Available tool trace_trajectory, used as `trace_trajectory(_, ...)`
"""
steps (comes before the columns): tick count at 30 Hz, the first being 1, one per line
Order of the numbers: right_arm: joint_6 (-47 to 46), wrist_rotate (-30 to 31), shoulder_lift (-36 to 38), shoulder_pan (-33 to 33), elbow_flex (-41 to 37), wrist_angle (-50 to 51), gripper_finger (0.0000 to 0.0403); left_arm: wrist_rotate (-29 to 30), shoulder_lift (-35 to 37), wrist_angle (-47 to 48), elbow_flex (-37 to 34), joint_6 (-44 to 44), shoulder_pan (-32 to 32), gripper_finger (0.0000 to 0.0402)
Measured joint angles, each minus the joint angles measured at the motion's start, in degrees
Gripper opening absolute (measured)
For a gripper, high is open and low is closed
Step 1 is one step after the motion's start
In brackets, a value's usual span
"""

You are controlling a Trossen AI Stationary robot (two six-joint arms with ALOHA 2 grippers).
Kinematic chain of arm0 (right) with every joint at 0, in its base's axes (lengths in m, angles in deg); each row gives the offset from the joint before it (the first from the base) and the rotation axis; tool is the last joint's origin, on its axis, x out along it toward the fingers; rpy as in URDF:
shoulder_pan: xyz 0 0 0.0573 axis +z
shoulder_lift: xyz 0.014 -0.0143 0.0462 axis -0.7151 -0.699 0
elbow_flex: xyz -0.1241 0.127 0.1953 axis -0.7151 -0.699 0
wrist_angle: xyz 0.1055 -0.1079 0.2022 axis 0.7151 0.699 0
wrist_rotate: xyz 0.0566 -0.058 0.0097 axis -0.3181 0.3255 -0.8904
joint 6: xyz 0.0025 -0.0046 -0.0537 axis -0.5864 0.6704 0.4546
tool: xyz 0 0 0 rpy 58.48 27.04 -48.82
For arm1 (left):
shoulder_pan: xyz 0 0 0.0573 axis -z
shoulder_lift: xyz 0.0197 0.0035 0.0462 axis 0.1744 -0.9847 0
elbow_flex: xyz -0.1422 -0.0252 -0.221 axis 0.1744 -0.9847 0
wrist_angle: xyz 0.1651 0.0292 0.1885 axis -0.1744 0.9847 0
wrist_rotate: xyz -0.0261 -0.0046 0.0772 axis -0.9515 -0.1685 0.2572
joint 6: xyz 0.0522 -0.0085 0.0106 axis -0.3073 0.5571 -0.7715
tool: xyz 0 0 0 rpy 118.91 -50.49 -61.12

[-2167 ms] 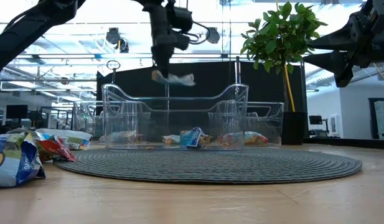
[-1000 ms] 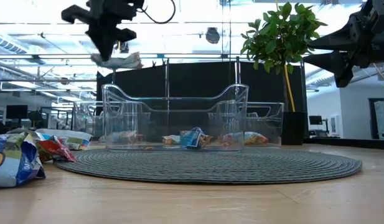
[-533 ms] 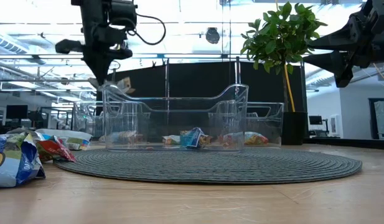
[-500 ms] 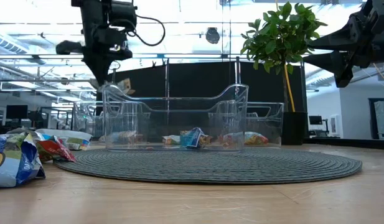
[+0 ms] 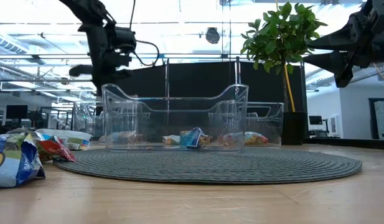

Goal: Pick and place Granola Bars by type
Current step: Put the yellow granola bar into the top left transparent bin

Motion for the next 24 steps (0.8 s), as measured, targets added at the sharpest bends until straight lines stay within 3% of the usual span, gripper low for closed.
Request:
trace_trajectory(5,0.00,-0.02,-0.01,0.02,0.00,0.01,0.0171,-3.27,-3.19,-1.11,-0.19,0.94,-1.06,0.0000)
trace_trajectory(15,0.00,-0.01,0.00,0.01,-0.01,-0.01,0.0171,-3.03,-6.08,-0.80,-0.37,0.48,-1.06,0.0000)
trace_trajectory(24,0.01,0.01,0.01,0.01,-0.02,-0.01,0.0171,-3.05,-6.29,-7.04,-8.75,1.13,-1.10,0.0000)
